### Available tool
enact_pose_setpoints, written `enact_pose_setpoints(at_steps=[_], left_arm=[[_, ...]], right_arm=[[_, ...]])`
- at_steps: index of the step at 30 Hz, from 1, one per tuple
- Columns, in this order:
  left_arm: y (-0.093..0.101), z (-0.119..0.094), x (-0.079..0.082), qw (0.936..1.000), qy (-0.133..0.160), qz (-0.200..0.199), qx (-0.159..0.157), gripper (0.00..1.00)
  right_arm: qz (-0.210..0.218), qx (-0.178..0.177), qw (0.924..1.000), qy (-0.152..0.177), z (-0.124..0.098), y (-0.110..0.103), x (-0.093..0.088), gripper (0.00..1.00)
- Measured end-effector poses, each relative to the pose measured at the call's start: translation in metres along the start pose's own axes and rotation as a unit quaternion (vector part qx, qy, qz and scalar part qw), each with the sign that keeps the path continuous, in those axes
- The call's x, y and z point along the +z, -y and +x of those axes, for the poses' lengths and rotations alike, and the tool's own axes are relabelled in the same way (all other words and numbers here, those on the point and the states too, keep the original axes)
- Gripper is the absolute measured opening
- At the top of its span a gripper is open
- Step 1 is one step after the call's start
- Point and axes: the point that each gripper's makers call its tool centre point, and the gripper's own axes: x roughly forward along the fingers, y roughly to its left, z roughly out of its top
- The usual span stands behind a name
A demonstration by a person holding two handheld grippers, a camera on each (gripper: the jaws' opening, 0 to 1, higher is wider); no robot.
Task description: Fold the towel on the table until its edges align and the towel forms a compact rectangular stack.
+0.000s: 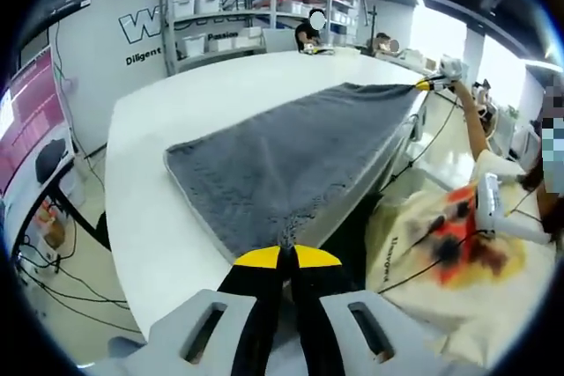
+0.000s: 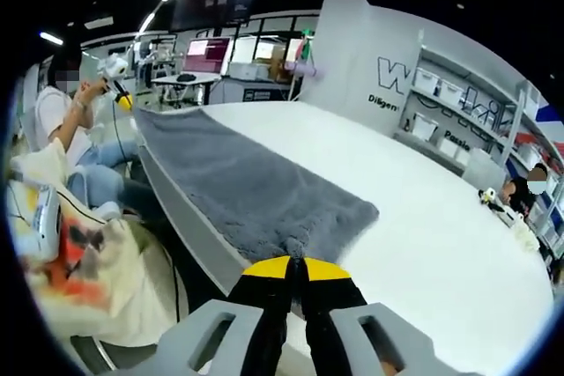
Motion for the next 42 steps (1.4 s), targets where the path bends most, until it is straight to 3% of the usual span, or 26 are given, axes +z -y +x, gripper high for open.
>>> enact_pose_setpoints(at_steps=[17,29,39,42], left_arm=[[0.017,-0.022,0.019,0.9991,0.034,0.005,0.024,0.03],[0.006,-0.037,0.037,0.9984,0.042,0.012,0.038,0.03],[0.014,-0.039,0.050,0.9981,0.045,0.006,0.042,0.03],[0.008,-0.042,0.054,0.9983,0.040,0.003,0.043,0.03]], right_arm=[[-0.024,-0.020,0.9990,0.031,-0.024,0.007,0.026,0.00],[-0.050,-0.041,0.9975,0.028,-0.029,0.006,0.040,0.00],[-0.076,-0.063,0.9947,0.028,-0.032,0.011,0.055,0.00],[-0.074,-0.062,0.9950,0.024,-0.027,0.013,0.055,0.00]])
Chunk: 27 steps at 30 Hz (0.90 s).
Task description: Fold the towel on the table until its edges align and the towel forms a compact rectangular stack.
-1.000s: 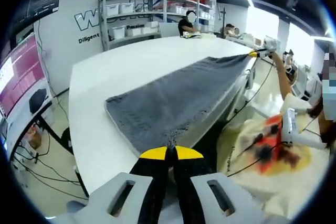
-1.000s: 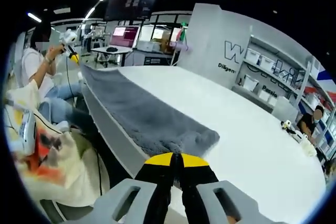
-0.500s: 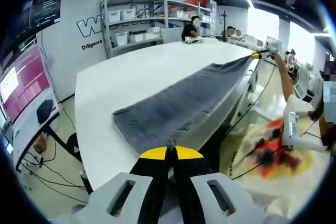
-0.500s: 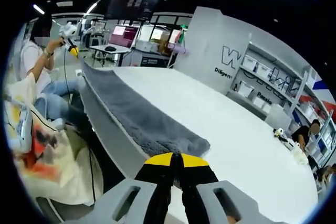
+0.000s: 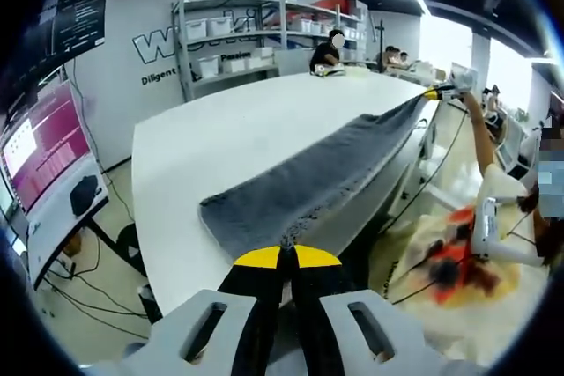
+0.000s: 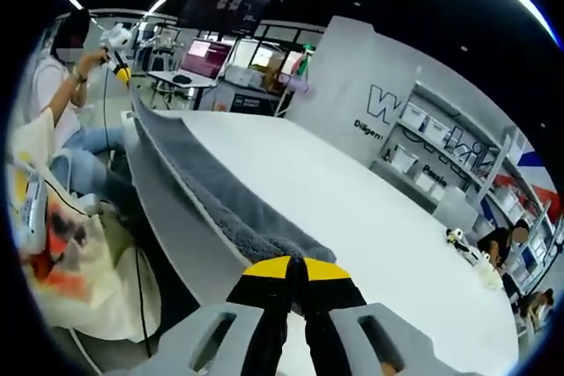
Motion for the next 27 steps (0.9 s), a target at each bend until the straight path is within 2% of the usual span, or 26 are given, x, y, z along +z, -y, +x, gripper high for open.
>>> enact_pose_setpoints(at_steps=[4,10,18,21,27], left_arm=[[0.007,0.008,0.001,1.0000,-0.007,-0.001,0.001,0.03],[-0.008,0.015,-0.001,0.9993,-0.032,-0.014,-0.010,0.03],[-0.006,0.033,-0.016,0.9979,-0.055,-0.026,-0.022,0.03],[-0.017,0.036,-0.019,0.9967,-0.067,-0.035,-0.028,0.03],[-0.016,0.050,-0.030,0.9947,-0.085,-0.045,-0.036,0.03]], right_arm=[[-0.001,-0.002,1.0000,-0.007,0.006,0.006,-0.001,0.00],[0.002,0.004,0.9998,-0.020,0.016,0.009,-0.008,0.00],[0.002,0.013,0.9992,-0.039,0.027,0.021,-0.015,0.00],[0.004,0.014,0.9989,-0.045,0.033,0.024,-0.019,0.00],[-0.003,0.017,0.9978,-0.065,0.051,0.015,-0.029,0.00]])
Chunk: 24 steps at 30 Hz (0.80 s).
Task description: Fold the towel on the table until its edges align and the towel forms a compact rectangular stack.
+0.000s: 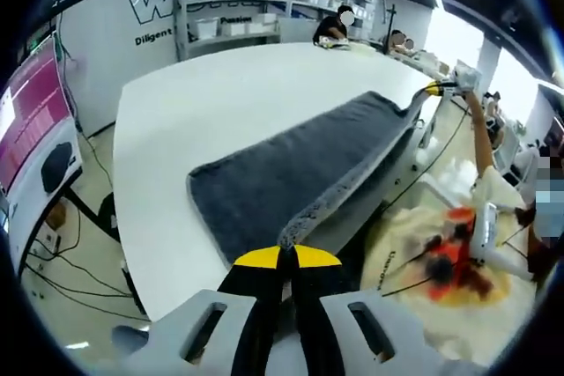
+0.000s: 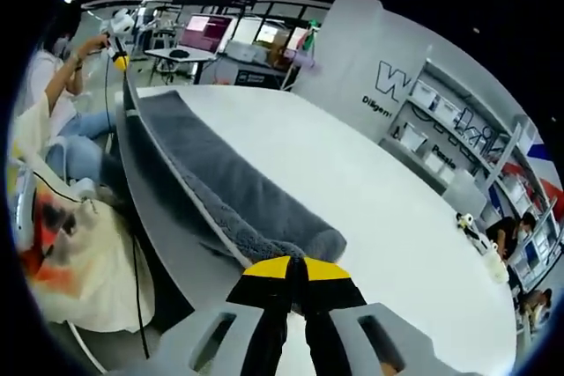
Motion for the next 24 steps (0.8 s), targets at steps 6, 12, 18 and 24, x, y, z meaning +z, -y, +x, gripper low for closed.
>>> enact_pose_setpoints(at_steps=[6,12,18,24], left_arm=[[-0.002,0.012,-0.006,0.9999,-0.010,-0.009,-0.002,0.03],[-0.023,0.013,0.004,0.9997,-0.011,-0.019,-0.009,0.03],[-0.037,0.018,0.012,0.9997,-0.012,-0.021,-0.006,0.03],[-0.046,0.027,0.022,0.9997,-0.016,-0.019,0.007,0.03]], right_arm=[[0.000,-0.001,0.9999,-0.012,0.013,-0.003,-0.001,0.00],[-0.001,-0.003,0.9995,-0.032,0.029,-0.004,-0.009,0.00],[-0.017,-0.014,0.9984,-0.053,0.038,-0.002,-0.013,0.00],[-0.028,-0.033,0.9971,-0.063,0.047,0.002,-0.017,0.00]])
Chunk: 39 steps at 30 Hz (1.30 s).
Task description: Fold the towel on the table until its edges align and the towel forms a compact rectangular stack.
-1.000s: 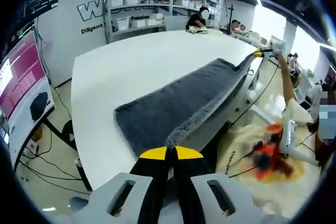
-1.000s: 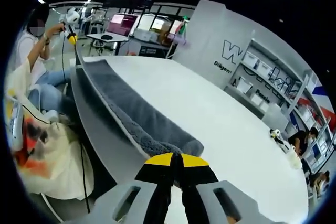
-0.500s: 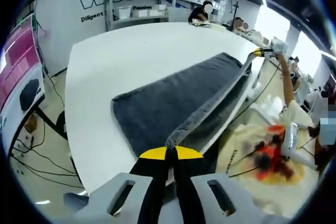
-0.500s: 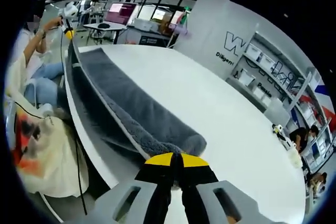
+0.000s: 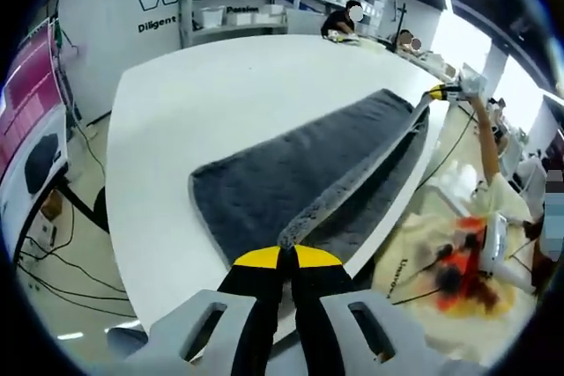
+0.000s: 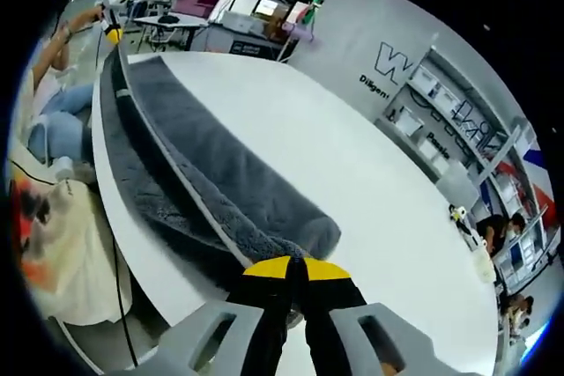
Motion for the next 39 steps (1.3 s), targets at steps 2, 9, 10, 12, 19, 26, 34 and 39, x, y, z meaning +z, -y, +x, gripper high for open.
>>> enact_pose_setpoints(at_steps=[2,9,10,12,19,26,34,39], left_arm=[[-0.001,0.002,0.004,1.0000,0.000,0.001,0.005,0.03],[-0.010,0.007,0.010,0.9998,0.003,-0.013,0.016,0.03],[-0.011,0.007,0.011,0.9997,0.006,-0.015,0.017,0.03],[-0.015,0.005,0.015,0.9995,0.014,-0.016,0.021,0.03],[-0.021,0.000,0.031,0.9965,0.042,0.010,0.072,0.03],[-0.014,-0.008,0.043,0.9928,0.055,0.033,0.102,0.03],[-0.023,-0.018,0.060,0.9884,0.091,0.039,0.116,0.03],[-0.026,-0.017,0.067,0.9854,0.110,0.041,0.124,0.03]], right_arm=[[-0.008,-0.007,0.9999,-0.004,0.003,0.001,-0.001,0.00],[-0.034,-0.038,0.9987,-0.005,0.012,0.005,0.003,0.00],[-0.037,-0.041,0.9985,-0.003,0.013,0.006,0.004,0.00],[-0.042,-0.051,0.9978,-0.001,0.015,0.008,0.006,0.00],[-0.046,-0.074,0.9961,0.014,0.018,0.016,0.016,0.00],[-0.052,-0.107,0.9925,0.028,0.014,0.026,0.025,0.00],[-0.050,-0.132,0.9888,0.049,0.011,0.036,0.035,0.00],[-0.053,-0.142,0.9870,0.055,0.012,0.041,0.040,0.00]])
